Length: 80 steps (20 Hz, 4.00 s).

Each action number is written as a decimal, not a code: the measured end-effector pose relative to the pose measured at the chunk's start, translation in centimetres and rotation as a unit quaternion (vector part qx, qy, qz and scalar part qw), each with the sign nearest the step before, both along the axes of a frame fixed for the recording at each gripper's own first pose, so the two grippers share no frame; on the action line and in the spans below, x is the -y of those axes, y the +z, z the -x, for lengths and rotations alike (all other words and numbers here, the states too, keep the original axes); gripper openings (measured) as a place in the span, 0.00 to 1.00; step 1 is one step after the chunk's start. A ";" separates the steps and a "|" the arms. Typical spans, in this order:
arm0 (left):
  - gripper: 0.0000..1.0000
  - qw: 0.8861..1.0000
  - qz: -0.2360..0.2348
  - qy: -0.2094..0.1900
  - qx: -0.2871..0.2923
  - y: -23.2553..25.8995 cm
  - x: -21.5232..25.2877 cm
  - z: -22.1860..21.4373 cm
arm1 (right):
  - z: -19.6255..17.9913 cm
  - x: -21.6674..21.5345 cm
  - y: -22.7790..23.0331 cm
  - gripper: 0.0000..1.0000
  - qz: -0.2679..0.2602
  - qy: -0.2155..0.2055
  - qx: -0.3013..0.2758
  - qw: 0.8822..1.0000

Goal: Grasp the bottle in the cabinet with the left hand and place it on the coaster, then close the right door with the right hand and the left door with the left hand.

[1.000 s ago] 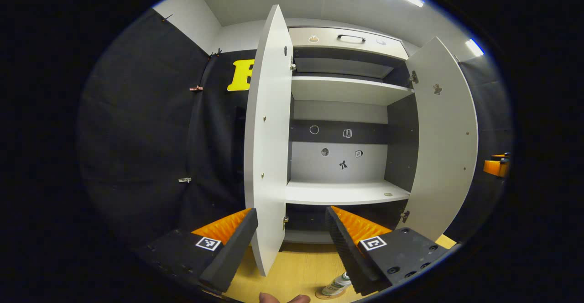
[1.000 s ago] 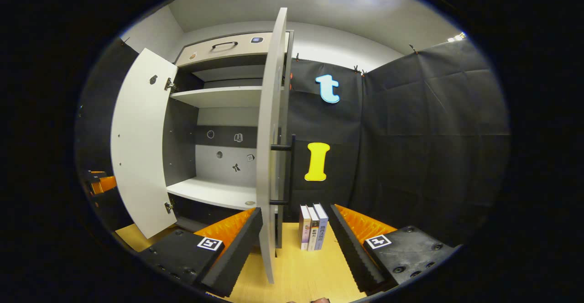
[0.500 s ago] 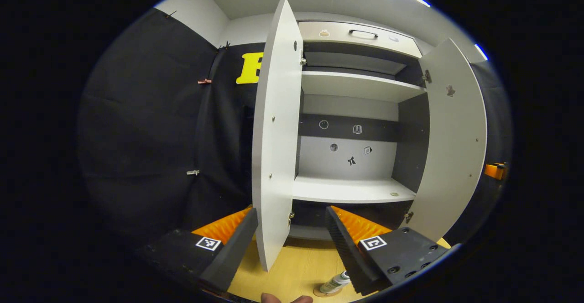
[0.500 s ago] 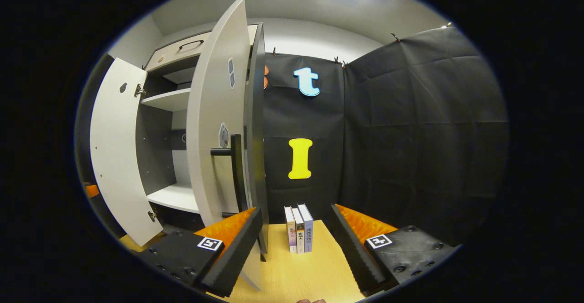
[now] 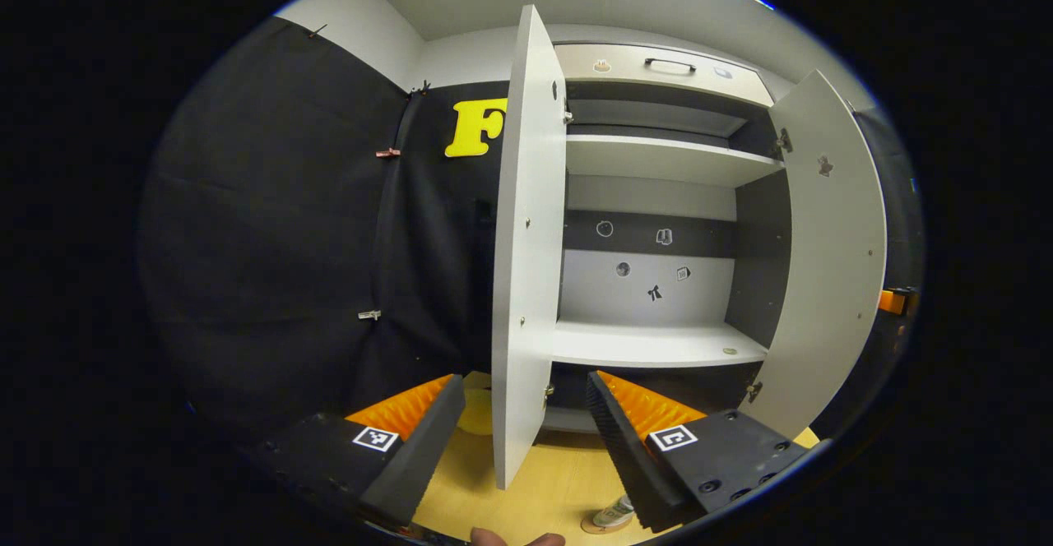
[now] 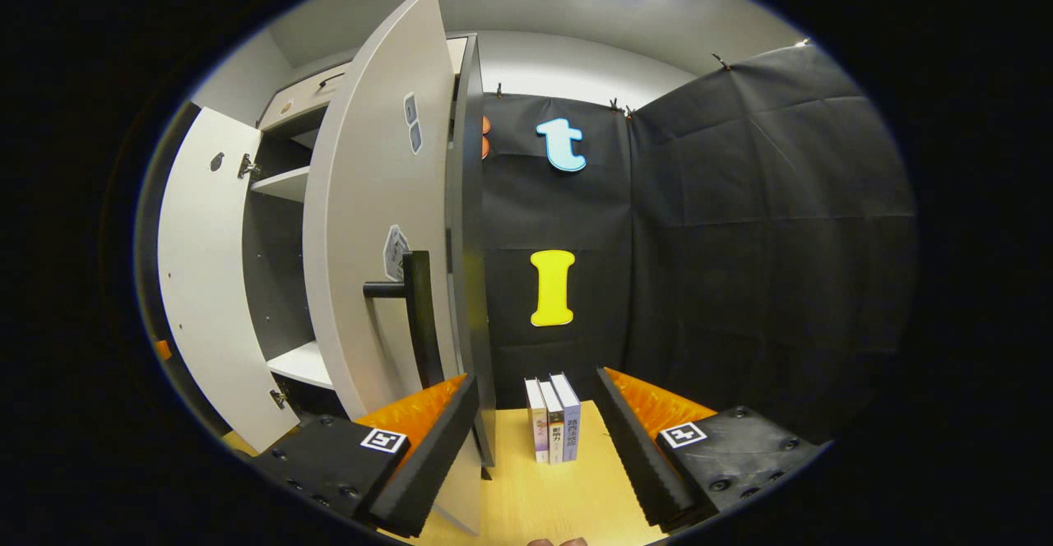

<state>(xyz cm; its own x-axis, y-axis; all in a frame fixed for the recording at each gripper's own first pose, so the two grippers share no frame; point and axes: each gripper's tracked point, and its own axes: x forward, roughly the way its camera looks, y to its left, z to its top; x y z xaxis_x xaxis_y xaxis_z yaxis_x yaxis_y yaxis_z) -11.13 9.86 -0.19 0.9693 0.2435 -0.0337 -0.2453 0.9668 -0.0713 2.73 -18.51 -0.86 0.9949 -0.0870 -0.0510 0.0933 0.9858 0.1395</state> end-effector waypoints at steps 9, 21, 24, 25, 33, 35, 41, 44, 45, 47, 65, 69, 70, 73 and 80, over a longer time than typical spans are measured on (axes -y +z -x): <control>0.95 1.000 -0.022 -0.006 0.001 -0.1 -0.6 0.5 | -0.3 -8.6 0.4 0.97 -0.004 0.062 0.002 0.998; 0.95 1.000 -0.028 -0.006 0.009 0.2 -0.7 0.5 | -2.9 -16.3 1.0 0.97 -0.003 0.099 0.011 0.995; 0.95 1.000 -0.028 0.002 0.008 0.2 -0.9 0.6 | -3.9 -18.2 1.2 0.97 -0.011 0.107 0.012 0.994; 0.95 1.000 -0.024 0.002 0.007 0.2 -0.8 0.7 | -4.3 -18.6 1.1 0.97 -0.008 0.108 0.012 0.994; 0.95 1.000 -0.021 0.006 0.007 0.1 -0.8 0.9 | -6.9 -21.3 1.2 0.97 0.010 0.098 0.021 0.995; 0.95 1.000 -0.022 0.012 0.009 0.1 -0.9 1.0 | -7.6 -21.9 1.1 0.96 0.010 0.097 0.022 0.995; 0.95 0.999 -0.021 0.035 0.011 0.0 -1.3 1.2 | -9.8 -23.4 0.9 0.97 0.001 0.105 0.025 0.994; 0.95 0.999 -0.019 0.044 0.010 0.1 -1.6 1.1 | -10.8 -24.0 0.9 0.96 0.001 0.104 0.025 0.994; 0.95 0.999 -0.018 0.047 0.010 0.1 -1.8 0.9 | -11.1 -24.1 0.9 0.96 0.000 0.103 0.025 0.994; 0.95 0.998 -0.021 0.052 0.010 0.2 -2.2 0.9 | -11.5 -24.3 0.8 0.96 0.001 0.103 0.024 0.994; 0.94 0.999 -0.013 0.033 0.006 1.1 -5.0 -4.4 | -2.5 -22.0 2.6 0.96 0.017 0.092 0.032 0.995; 0.94 0.999 -0.023 0.032 0.018 2.9 -6.4 -7.8 | -0.7 -21.7 2.4 0.97 0.023 0.090 0.029 0.995; 0.94 0.999 -0.022 0.029 0.013 2.9 -6.4 -8.6 | -0.4 -21.6 2.3 0.97 0.027 0.090 0.029 0.995; 0.94 0.999 -0.018 0.031 0.004 2.8 -6.9 -9.1 | 0.4 -20.9 2.0 0.97 0.034 0.083 0.026 0.996; 0.94 1.000 -0.024 0.000 0.000 2.9 -2.4 -9.1 | 1.3 -20.2 1.6 0.97 0.038 0.082 0.024 0.996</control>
